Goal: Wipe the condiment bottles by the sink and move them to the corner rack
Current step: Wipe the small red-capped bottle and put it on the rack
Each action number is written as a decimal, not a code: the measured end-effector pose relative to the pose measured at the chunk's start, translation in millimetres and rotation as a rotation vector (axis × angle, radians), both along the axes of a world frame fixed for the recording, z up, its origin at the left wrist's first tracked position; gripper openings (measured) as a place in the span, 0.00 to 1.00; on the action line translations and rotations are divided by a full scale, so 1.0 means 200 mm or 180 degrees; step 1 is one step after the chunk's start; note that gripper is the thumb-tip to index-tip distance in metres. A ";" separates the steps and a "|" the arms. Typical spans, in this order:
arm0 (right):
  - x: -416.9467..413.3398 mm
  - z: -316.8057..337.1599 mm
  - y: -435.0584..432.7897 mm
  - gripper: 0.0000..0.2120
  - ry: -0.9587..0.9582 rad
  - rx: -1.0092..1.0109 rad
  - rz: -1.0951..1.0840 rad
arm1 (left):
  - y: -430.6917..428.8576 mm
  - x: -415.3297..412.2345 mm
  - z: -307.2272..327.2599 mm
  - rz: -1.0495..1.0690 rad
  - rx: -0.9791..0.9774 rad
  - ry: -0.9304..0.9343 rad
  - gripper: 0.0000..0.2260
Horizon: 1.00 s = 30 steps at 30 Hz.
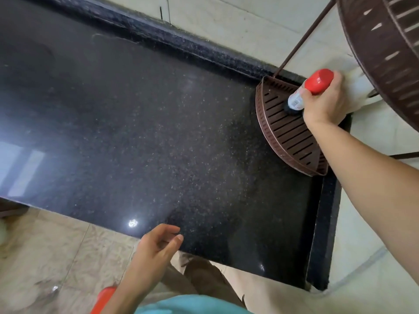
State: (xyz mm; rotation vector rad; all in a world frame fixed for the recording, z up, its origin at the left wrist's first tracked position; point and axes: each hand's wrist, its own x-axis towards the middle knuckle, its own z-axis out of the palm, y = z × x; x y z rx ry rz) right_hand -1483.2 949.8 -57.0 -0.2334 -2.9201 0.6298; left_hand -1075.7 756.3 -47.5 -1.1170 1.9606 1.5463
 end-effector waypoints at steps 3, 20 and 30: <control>-0.02 0.02 0.02 0.39 -0.0097 0.0357 0.0158 | 0.00 0.01 0.00 0.0048 -0.0014 -0.0007 0.04; 0.65 0.29 0.05 0.14 -0.1514 -0.1212 0.0888 | -0.19 0.06 0.23 0.0399 -0.0089 0.0683 0.04; 1.39 0.53 -0.21 0.11 -0.2156 -0.2140 0.0956 | -0.48 0.28 0.60 0.0863 -0.0252 0.1233 0.04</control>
